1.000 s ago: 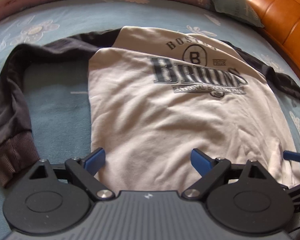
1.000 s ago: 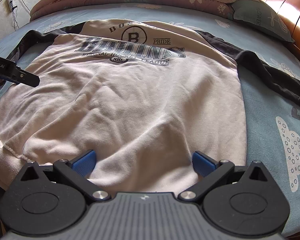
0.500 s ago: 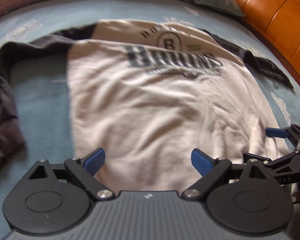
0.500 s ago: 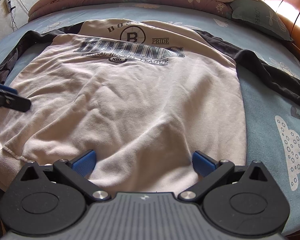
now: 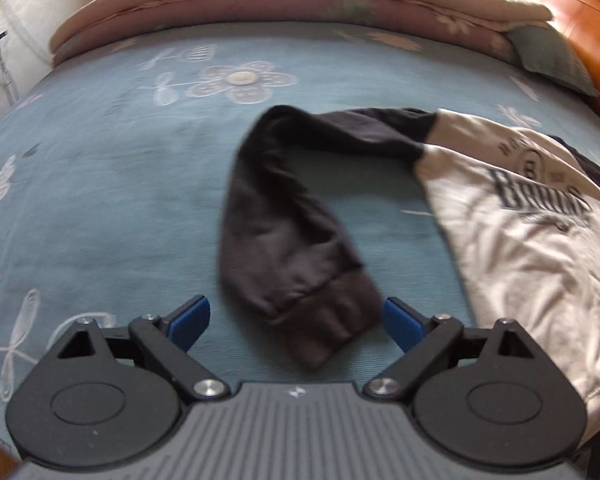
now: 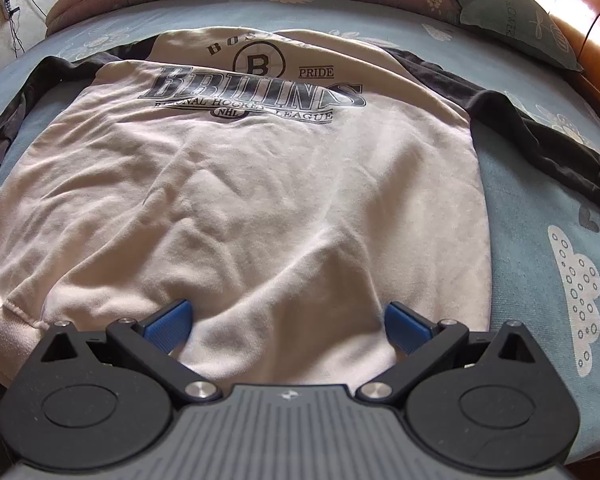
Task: Fold clothes
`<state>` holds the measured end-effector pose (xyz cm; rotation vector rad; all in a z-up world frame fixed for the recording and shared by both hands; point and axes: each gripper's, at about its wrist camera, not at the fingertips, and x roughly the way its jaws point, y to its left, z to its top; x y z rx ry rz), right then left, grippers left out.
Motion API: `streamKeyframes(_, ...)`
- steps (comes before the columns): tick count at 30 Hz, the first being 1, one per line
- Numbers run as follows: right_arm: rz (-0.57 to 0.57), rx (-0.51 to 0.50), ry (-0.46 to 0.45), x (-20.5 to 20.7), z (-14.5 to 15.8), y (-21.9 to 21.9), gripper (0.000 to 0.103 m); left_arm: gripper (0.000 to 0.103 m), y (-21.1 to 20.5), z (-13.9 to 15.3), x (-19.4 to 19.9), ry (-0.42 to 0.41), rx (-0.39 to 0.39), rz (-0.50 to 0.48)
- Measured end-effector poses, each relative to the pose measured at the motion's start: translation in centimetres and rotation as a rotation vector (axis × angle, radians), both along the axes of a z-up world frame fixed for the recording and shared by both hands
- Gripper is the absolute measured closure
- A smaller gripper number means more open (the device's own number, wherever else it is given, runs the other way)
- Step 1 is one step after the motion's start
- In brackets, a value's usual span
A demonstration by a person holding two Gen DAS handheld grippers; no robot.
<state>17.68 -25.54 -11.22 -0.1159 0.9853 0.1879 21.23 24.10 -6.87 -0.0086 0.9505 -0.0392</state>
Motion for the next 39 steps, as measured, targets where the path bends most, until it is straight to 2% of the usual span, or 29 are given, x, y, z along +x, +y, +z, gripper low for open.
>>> streamKeyframes(3, 0.015, 0.046, 0.032, 0.2, 1.4, 0.2, 0.0, 0.01, 1.6, -0.8, -0.5, 0.01, -0.022, 0.007)
streamKeyframes(6, 0.064, 0.072, -0.002, 0.5, 4.1, 1.7, 0.001, 0.01, 2.6, -1.7, -0.7, 0.017, -0.042, 0.008)
streamKeyframes(12, 0.334, 0.034, -0.125, 2.6, 9.0, 10.8, 0.001, 0.01, 4.8, -3.0, -1.1, 0.016, -0.106, 0.024)
streamKeyframes(14, 0.423, 0.026, -0.154, 3.5, 9.6, 14.5, 0.001, 0.01, 5.2, -3.0, -1.0, 0.008, -0.183, 0.026)
streamKeyframes(16, 0.485, 0.032, -0.168, 4.3, 9.8, 17.9, 0.002, 0.01, 5.4, -3.2, -0.8, 0.002, -0.308, -0.004)
streamKeyframes(19, 0.534, 0.065, -0.155, 4.3, 9.4, 21.0, 0.002, 0.01, 5.9, -4.6, -0.1, 0.046, -0.51, -0.01)
streamKeyframes(20, 0.549, 0.075, -0.149, 4.1, 9.3, 21.8, 0.002, 0.01, 6.0, -5.1, 0.1, 0.054, -0.551, -0.008)
streamKeyframes(22, 0.563, 0.08, -0.135, 3.6, 8.7, 22.1, 0.002, 0.009, 6.1, -6.1, 0.5, 0.068, -0.626, -0.005)
streamKeyframes(27, 0.477, 0.129, -0.057, 3.6, 6.6, 19.7, 0.002, 0.009, 7.0, -6.5, 2.0, 0.089, -0.695, -0.007)
streamKeyframes(30, 0.439, 0.177, -0.026, 3.9, 5.9, 18.5, 0.002, 0.009, 6.8, -6.3, 2.9, 0.099, -0.678, -0.008)
streamKeyframes(35, 0.49, 0.3, -0.024, 5.5, 7.2, 20.2, 0.002, 0.009, 5.8, -5.4, 2.9, 0.093, -0.558, -0.018)
streamKeyframes(37, 0.569, 0.278, -0.044, 6.0, 7.8, 22.7, 0.002, 0.009, 5.9, -4.6, 2.3, 0.075, -0.461, -0.001)
streamKeyframes(39, 0.673, 0.202, -0.085, 5.7, 8.0, 25.9, 0.004, 0.009, 6.6, -4.0, 1.8, 0.063, -0.394, 0.012)
